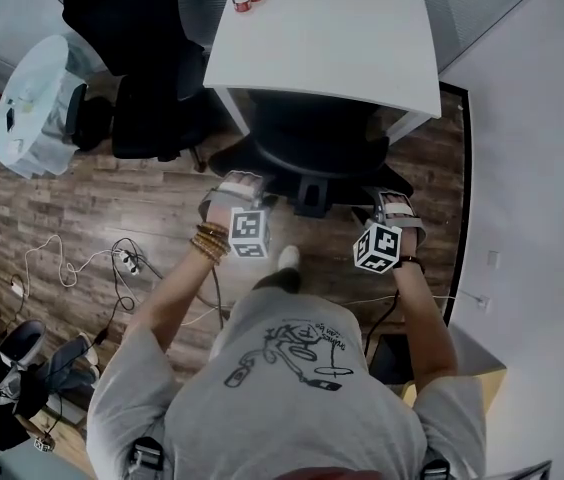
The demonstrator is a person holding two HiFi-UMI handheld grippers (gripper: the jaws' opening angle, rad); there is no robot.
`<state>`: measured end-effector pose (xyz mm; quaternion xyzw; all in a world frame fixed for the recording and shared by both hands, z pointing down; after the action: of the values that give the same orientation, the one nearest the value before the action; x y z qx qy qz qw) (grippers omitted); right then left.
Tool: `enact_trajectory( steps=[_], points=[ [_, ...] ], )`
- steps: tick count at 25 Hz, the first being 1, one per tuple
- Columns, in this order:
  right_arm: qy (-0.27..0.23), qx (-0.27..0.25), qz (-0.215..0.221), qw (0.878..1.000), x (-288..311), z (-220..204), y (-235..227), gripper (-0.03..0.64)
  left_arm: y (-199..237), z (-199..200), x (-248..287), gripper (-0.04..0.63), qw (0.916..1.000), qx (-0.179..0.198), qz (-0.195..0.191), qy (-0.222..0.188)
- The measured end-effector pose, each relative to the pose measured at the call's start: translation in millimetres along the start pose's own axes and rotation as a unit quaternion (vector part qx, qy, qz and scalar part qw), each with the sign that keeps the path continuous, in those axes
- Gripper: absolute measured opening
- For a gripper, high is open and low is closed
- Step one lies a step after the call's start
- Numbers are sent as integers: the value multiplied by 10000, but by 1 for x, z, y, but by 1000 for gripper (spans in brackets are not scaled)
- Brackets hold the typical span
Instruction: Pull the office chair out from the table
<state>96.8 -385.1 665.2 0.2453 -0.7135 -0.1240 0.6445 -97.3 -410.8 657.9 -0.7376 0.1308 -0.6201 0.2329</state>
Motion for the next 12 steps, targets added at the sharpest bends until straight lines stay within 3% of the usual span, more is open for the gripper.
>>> enact_trajectory(
  steps=[5, 8, 12],
  points=[
    [38, -214, -60, 9997, 5, -1, 3, 214, 4, -1, 4, 205, 9995, 200, 207, 100],
    [108, -349, -174, 9992, 7, -3, 6, 124, -3, -1, 6, 136, 9994, 319, 86, 85],
    [153, -425, -154, 9989, 6, -1, 8, 115, -8, -4, 5, 106, 9992, 365, 138, 56]
  ],
)
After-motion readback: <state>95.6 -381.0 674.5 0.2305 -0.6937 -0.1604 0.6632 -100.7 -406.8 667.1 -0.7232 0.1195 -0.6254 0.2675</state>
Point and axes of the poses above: the fingertips, and each gripper's own axes: x forward along the fingers, y to its left, z out of its top, the point moved 4 cm from there along -x, backward along the fingers, and after that the axes turned 11 degrees about y, right-handed, at the moved point
